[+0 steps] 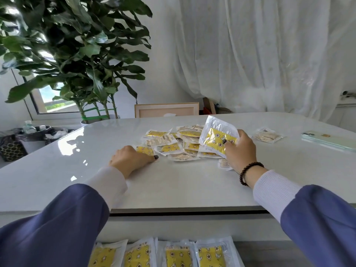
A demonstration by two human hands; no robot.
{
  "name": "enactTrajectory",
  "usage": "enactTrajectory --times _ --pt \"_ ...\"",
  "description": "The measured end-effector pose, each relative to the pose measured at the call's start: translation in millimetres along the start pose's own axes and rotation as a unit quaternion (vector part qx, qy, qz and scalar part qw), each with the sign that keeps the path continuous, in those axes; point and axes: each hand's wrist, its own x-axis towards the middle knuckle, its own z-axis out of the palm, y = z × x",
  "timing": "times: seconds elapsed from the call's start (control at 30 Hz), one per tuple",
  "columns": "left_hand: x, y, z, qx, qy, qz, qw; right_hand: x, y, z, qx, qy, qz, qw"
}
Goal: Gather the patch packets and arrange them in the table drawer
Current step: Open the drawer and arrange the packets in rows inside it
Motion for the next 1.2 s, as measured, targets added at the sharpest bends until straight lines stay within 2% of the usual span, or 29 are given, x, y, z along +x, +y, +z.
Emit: enactTrajectory --times 0.1,0.23,0.3,0.4,0.47,0.7,0.8,0.87,0.97,1.03,1.13,1.2 --pt "2.6 8.0 -8.4 -0.121 -0.055 -0.009 0.991 -0.1 1.1 0.0 0.015 -0.012 -0.006 1.000" --pt "8.3 -0.5 -15.7 -0.196 -0.103 -0.022 0.975 0.2 1.9 0.5 0.028 -0.020 -0.004 0.999" --pt "7.3 -1.7 -20.9 -0.284 -0.129 -0.044 0.949 1.6 3.2 1.4 0.029 -0.024 -0.008 0.999" --pt "2.7 6.4 -19.5 -0.427 -0.144 -0.054 0.891 2.8 4.7 2.7 0.026 -0.025 -0.014 0.999" --pt "-1.4 16.6 -9.1 -0.472 -0.150 -0.040 0.868 2.6 4.5 3.4 0.026 -0.026 -0.015 0.999" --pt "-19.2 60.4 14.1 -0.359 -0.115 -0.027 0.926 1.8 4.4 4.3 0.024 -0.027 -0.017 0.999" --pt "-21.4 66.7 16.6 -0.390 -0.086 -0.038 0.916 1.1 5.4 5.0 0.022 -0.033 -0.025 0.999" --pt "-23.4 63.1 23.0 -0.424 -0.024 -0.036 0.905 0.1 6.2 5.8 0.022 -0.040 -0.033 0.998" --pt "-27.5 50.1 28.8 -0.439 0.086 0.013 0.894 -0.1 7.2 6.3 0.023 -0.047 -0.040 0.998" --pt "-30.7 43.5 21.1 -0.438 0.128 0.057 0.888 0.7 7.8 6.9 0.021 -0.048 -0.043 0.998" --pt "-40.8 37.2 -1.3 -0.407 0.136 0.154 0.890 1.2 8.3 8.4 0.017 -0.054 -0.040 0.998" --pt "-47.7 30.0 -11.5 -0.407 0.105 0.205 0.884 1.1 7.6 8.7 0.009 -0.062 -0.040 0.997"
